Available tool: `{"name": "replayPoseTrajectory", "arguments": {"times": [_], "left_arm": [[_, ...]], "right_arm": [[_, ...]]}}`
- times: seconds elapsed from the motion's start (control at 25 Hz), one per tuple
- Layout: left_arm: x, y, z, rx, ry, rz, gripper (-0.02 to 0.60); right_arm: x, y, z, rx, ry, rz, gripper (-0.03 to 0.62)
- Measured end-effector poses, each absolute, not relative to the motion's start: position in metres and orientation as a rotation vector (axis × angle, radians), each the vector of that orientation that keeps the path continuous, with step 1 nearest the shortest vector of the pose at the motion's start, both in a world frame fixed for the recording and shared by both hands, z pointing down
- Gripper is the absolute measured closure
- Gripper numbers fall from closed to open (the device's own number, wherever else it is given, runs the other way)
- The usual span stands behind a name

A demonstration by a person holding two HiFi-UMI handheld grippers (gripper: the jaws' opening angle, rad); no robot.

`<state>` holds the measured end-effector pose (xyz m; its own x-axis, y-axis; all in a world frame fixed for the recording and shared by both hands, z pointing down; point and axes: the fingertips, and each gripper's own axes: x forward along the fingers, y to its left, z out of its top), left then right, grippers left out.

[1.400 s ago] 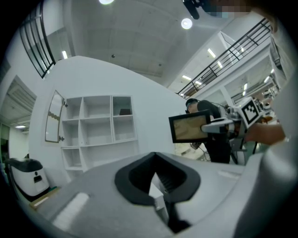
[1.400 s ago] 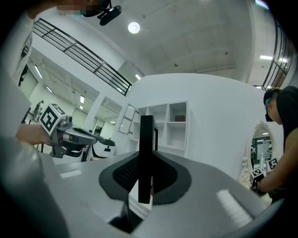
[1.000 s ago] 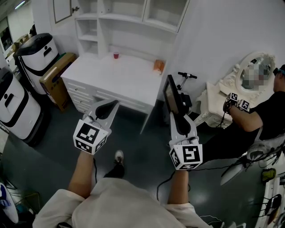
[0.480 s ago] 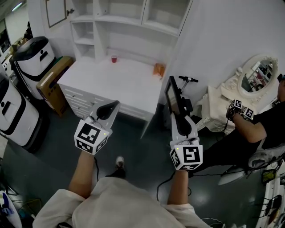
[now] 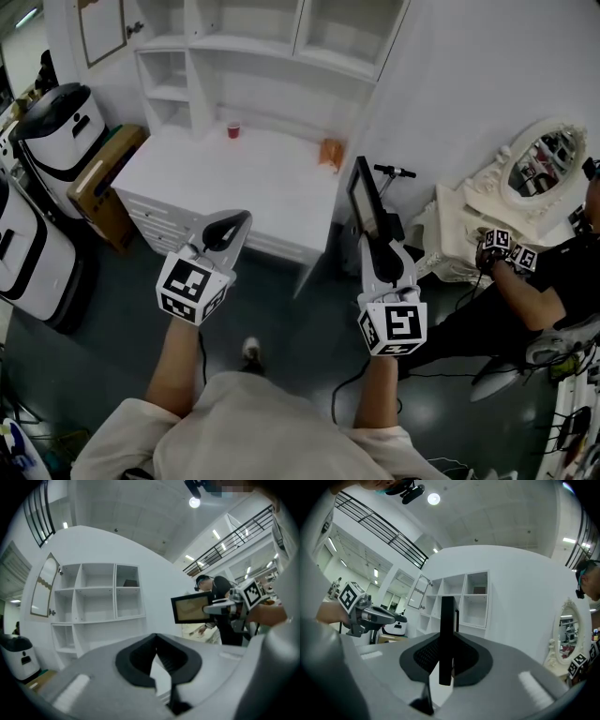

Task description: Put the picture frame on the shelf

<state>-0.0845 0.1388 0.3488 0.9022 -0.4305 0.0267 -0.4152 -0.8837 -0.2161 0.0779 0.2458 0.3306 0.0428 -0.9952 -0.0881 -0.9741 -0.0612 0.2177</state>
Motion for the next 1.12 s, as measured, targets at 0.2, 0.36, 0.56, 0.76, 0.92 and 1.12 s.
{"name": "replayPoseTrajectory", "arguments": {"times": [0.2, 0.36, 0.56, 0.76, 0.92, 1.12], "left_arm": [[-0.074, 0.112, 0.351, -2.882, 0.634, -0.105, 0.578], [-0.066, 0.092, 0.35, -2.891, 0.619, -0.107, 0.579], [-0.064, 0.057, 0.347, -2.86, 0.647, -0.132, 0.578], [-0.062, 0.022, 0.346, -2.846, 0.67, -0.142, 0.579], [-0.059, 0.0, 0.348, -2.85, 0.66, -0.13, 0.579], [-0.055, -0.027, 0.347, -2.857, 0.651, -0.12, 0.578]], "right_arm": [[0.086, 0.22, 0.326, 2.183, -2.058, -0.336, 0.539], [0.093, 0.199, 0.324, 2.181, -2.045, -0.332, 0.539], [0.1, 0.167, 0.32, 2.178, -2.043, -0.326, 0.539], [0.108, 0.132, 0.319, 2.163, -2.037, -0.328, 0.539], [0.111, 0.107, 0.318, 2.154, -2.025, -0.354, 0.539], [0.118, 0.079, 0.309, 2.161, -2.01, -0.386, 0.539]]}}
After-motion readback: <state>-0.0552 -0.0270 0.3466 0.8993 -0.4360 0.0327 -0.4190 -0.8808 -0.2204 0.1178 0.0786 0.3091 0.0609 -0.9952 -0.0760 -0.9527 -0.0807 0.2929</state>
